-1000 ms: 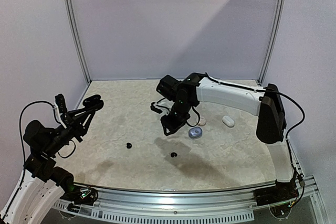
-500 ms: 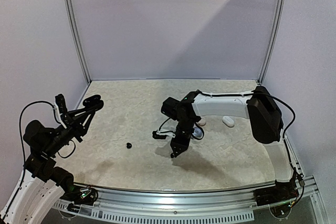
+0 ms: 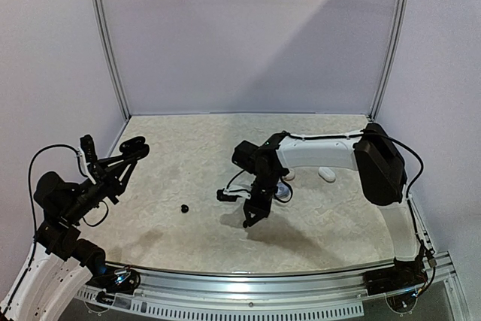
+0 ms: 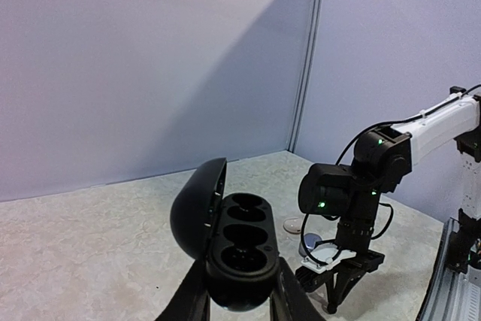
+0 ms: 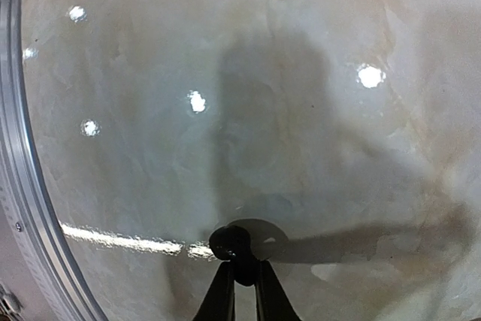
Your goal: Insert the wireless bluetooth earbuds into the charging case
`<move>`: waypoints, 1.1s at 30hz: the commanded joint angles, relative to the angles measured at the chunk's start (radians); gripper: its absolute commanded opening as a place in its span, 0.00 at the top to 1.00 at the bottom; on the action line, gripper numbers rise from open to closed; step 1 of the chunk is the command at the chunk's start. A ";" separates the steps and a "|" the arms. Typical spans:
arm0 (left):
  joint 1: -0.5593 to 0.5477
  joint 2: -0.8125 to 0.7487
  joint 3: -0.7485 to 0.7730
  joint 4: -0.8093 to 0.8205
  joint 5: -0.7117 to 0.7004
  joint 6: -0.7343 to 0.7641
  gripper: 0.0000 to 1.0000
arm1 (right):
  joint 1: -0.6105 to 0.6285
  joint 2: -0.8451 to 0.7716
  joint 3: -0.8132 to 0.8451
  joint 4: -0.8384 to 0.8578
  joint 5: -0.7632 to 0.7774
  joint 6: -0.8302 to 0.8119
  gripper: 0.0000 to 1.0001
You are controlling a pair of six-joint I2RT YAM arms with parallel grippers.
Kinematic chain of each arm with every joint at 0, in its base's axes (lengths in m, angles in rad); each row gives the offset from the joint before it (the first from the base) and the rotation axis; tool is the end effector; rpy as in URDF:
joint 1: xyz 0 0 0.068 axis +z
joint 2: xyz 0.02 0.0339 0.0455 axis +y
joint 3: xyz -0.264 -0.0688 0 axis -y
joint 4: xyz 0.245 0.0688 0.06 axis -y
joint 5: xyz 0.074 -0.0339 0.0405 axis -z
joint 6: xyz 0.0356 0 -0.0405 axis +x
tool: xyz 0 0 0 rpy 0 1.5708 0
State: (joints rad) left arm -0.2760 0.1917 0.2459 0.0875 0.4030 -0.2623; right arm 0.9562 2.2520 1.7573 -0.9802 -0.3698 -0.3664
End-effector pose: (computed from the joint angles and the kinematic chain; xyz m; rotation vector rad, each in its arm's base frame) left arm 0.1000 -0.0428 0.2521 0.3495 1.4398 -0.7261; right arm 0.2436 0.3674 0.1484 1.9061 -2.4046 -0.5919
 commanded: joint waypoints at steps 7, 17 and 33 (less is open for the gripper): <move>0.014 0.008 0.007 -0.002 0.012 0.002 1.00 | 0.018 -0.037 -0.034 0.056 -0.067 0.007 0.98; 0.014 0.010 0.004 0.010 0.115 0.022 1.00 | 0.027 -0.120 0.028 0.083 -0.034 0.031 1.00; -0.001 -0.015 -0.011 0.029 0.541 0.047 1.00 | 0.251 -0.315 0.412 0.203 0.105 -0.099 1.00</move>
State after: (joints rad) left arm -0.2756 0.1917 0.2459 0.1146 0.8547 -0.2489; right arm 1.1454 1.8912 2.1063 -0.7338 -0.2943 -0.3939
